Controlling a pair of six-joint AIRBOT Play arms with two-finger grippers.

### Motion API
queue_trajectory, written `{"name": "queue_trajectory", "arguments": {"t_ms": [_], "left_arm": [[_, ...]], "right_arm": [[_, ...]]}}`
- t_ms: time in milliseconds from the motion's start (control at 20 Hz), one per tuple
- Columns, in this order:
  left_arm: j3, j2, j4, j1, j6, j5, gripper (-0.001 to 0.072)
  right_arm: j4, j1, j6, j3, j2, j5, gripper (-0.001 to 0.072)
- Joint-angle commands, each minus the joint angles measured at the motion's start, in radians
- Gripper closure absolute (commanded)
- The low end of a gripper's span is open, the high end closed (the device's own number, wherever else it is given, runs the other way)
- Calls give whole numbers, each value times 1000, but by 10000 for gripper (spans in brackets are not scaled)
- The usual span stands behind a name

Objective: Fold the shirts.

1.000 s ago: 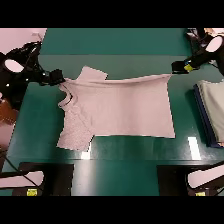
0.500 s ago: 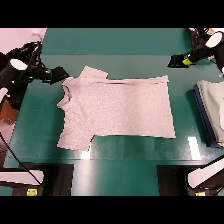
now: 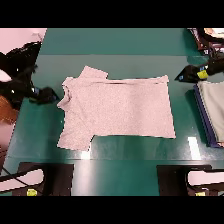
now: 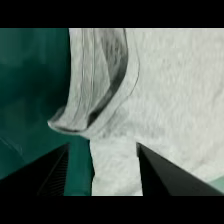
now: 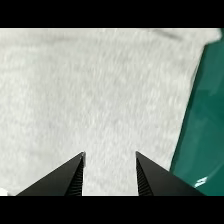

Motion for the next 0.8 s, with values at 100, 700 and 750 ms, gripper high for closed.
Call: {"name": "queue_trajectory", "arguments": {"t_ms": [100,700,750], "left_arm": [[-251,44,-43,8,71,103,208],[-328,42,-192,-19,209,207,209],[-338,42,-192,-39,210,220,209]], "right_arm": [[68,-30,-48,-250,137,-8,354],[78,-30,-51,-316,235,-71,357],[87,-30,-50,-316,236,-72,358]]}}
